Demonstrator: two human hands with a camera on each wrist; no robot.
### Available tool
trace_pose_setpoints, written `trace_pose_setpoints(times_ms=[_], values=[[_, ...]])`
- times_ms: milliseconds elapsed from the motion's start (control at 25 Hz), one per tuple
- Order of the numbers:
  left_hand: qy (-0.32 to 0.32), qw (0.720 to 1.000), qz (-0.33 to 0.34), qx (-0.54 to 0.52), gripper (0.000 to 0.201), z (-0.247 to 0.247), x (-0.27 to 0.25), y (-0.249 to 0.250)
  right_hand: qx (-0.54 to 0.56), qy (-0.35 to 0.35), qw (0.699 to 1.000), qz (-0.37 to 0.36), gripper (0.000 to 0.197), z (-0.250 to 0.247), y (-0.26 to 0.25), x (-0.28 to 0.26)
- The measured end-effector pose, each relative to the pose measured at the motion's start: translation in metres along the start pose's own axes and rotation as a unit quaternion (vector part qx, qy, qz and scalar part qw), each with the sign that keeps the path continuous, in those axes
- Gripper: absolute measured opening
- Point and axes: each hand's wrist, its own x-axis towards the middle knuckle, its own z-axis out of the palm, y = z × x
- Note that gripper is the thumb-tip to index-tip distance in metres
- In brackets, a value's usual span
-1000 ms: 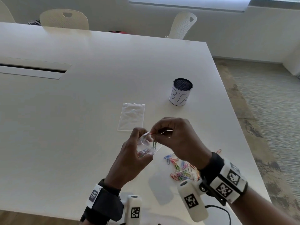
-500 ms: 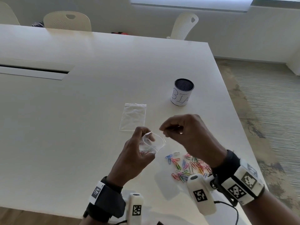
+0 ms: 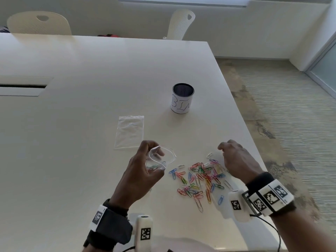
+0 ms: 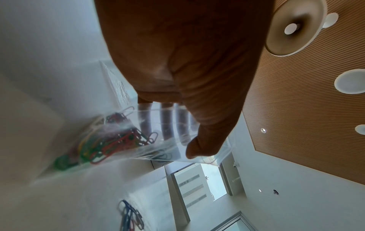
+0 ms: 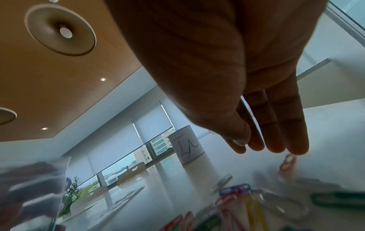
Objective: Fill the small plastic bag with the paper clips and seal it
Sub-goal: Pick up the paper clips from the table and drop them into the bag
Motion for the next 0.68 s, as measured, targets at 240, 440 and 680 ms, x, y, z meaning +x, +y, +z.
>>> trace_pose_setpoints(times_ms=[240, 440, 680], values=[[-0.007, 1.0, 0.01, 0.01, 0.05, 0.005, 0.0, 0.004, 0.088, -0.077, 0.99, -0.074, 0.027, 0.012, -0.025, -0.017], [-0.008, 1.0, 0.012, 0.005, 0.049, 0.004, -0.004, 0.007, 0.042, -0.097, 0.992, -0.071, 0.074, -0.009, -0.023, -0.017], [-0.01, 1.0, 0.011, 0.011, 0.049, 0.004, -0.004, 0.008, 0.001, -0.15, 0.983, -0.102, 0.093, 0.009, -0.049, -0.027]])
